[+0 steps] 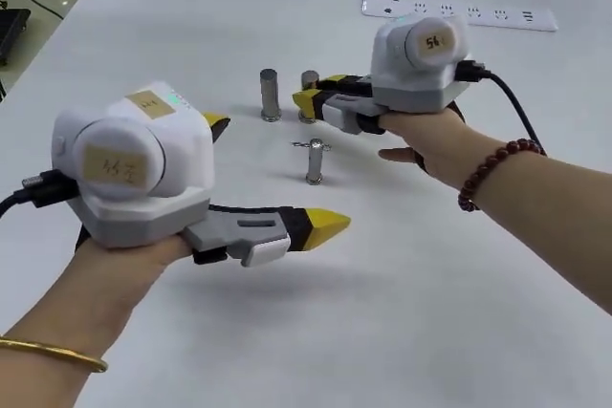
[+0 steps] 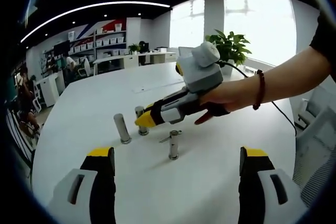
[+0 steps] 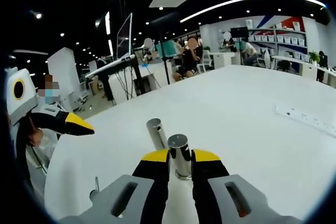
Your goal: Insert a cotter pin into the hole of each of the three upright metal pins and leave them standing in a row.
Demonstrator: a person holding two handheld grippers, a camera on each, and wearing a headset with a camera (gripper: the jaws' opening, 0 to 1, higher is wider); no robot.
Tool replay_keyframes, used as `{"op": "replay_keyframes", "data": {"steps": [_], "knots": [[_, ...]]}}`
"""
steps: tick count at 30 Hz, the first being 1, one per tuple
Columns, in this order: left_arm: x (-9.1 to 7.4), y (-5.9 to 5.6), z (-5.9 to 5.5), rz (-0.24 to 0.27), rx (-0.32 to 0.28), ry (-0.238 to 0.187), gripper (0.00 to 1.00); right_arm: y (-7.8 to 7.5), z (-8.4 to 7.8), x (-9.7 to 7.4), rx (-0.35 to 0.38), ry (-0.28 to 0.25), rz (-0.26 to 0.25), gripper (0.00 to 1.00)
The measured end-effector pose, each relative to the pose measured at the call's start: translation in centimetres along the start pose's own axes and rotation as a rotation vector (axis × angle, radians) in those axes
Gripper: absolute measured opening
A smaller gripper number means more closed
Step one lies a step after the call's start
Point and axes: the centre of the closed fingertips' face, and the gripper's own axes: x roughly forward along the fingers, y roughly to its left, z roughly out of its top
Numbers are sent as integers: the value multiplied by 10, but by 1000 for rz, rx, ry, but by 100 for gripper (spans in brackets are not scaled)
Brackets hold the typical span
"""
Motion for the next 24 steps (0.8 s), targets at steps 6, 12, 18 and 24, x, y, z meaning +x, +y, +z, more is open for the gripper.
{"op": "replay_keyframes", "data": {"steps": [6,12,18,24], "knots": [[1,-3,-2,-5,4,8,99,-1,-1,0,11,-1,2,10],[2,-4,-1,-8,-2,2,98,-2,-1,0,-7,2,-15,9],[1,-4,-1,-9,0,2,98,-4,2,-3,-26,4,-30,8],[-1,-2,0,-6,3,0,98,-5,4,-8,-89,13,-47,7]]}}
